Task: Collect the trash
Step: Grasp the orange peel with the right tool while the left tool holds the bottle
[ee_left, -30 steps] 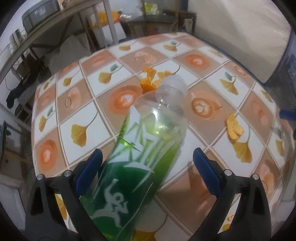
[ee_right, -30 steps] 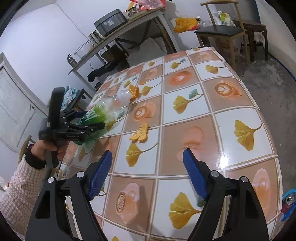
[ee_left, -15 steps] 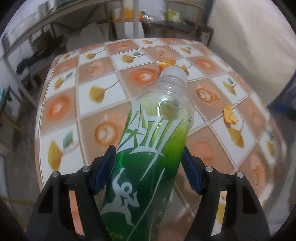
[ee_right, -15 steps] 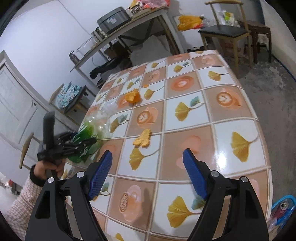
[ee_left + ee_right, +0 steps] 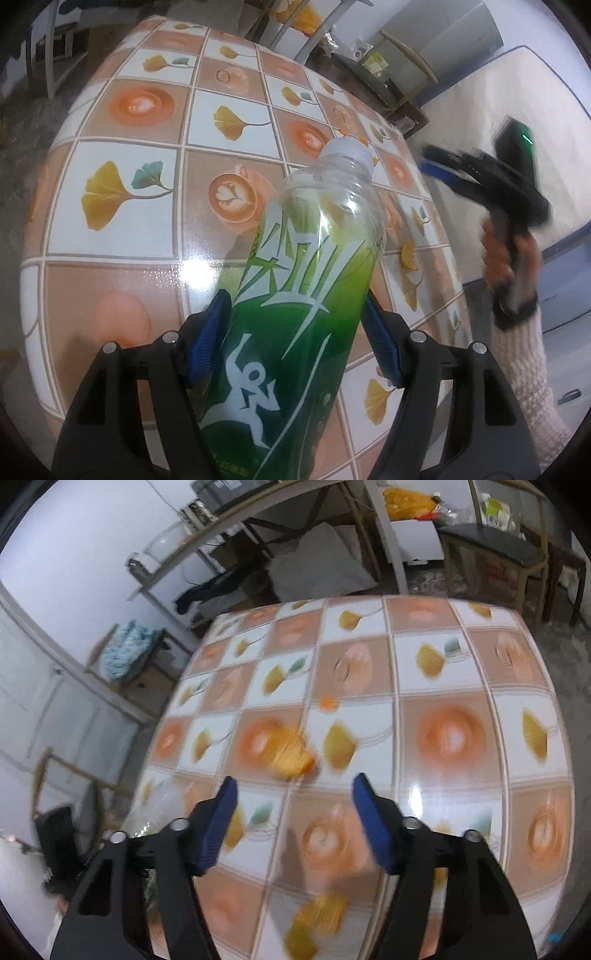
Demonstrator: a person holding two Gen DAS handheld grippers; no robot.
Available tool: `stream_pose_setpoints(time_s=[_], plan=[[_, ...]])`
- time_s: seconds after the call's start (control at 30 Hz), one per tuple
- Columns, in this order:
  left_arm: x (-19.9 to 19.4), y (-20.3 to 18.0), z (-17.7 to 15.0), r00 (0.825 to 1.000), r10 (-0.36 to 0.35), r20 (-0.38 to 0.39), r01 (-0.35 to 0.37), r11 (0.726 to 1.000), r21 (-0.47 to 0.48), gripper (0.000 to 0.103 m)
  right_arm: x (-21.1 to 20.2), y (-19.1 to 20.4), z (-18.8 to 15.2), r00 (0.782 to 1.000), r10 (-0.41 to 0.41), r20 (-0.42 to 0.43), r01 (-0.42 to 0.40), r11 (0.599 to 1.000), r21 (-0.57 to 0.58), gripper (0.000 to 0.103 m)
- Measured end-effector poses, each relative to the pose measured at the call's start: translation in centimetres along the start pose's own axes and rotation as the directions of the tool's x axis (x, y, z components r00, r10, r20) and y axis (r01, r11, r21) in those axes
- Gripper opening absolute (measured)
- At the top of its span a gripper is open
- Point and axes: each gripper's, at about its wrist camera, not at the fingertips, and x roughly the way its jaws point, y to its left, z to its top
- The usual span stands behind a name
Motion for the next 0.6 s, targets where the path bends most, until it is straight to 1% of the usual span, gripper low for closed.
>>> stream_pose_setpoints(time_s=[0.03, 0.07, 0.17, 0.3, 0.33, 0.37, 0.43, 0.5, 0.6], plan=[[0.1, 0.1, 0.0, 1.000, -0.011, -0.004, 0.011, 1.000, -0.007, 0.067, 1.0, -0.1, 0.8, 1.000, -0.013, -0.012, 0.013, 1.000, -0.003, 0.048], [0.1, 0.2, 0.2, 1.000, -0.017, -0.007, 0.017, 1.000, -0.011, 0.067, 2.2, -0.1, 1.7, 0.999, -0.025, -0.027, 0.025, 1.000, 0.000, 0.046], [0.3, 0.2, 0.3, 0.999, -0.030, -0.018, 0.029, 0.999, -0.027, 0.067, 4.2, 0.0, 2.8, 0.997, -0.019, -0.069, 0.021, 1.000, 0.019, 0.046], [0.3, 0.3, 0.7, 0.999, -0.053, -0.010, 0.053, 0.998, -0.025, 0.068, 4.2, 1.0, 2.3, 0.996, 0.021, -0.085, -0.021, 1.000, 0.003, 0.046], [0.3, 0.3, 0.6, 0.998, -0.055, -0.008, 0.055, 0.998, -0.023, 0.068, 4.0, 1.5, 1.9, 0.996, 0.022, -0.091, -0.025, 0.999, -0.032, 0.049], [0.3, 0.3, 0.6, 0.998, -0.058, -0.006, 0.057, 0.998, -0.023, 0.068, 3.9, 1.8, 1.5, 0.996, 0.014, -0.092, -0.019, 0.998, -0.052, 0.057], [0.4, 0.2, 0.7, 0.998, -0.064, -0.010, 0.063, 0.998, -0.026, 0.068, 3.9, 2.5, 0.8, 0.995, -0.033, -0.098, 0.021, 0.993, -0.116, 0.062], [0.3, 0.2, 0.7, 0.998, -0.062, -0.013, 0.062, 0.998, -0.022, 0.068, 4.0, 2.7, 0.6, 0.993, -0.063, -0.096, 0.049, 0.988, -0.143, 0.062], [0.3, 0.2, 0.7, 0.998, -0.062, -0.018, 0.062, 0.998, -0.024, 0.068, 4.7, 2.6, 0.4, 0.991, -0.048, -0.127, 0.028, 0.987, -0.158, 0.063]])
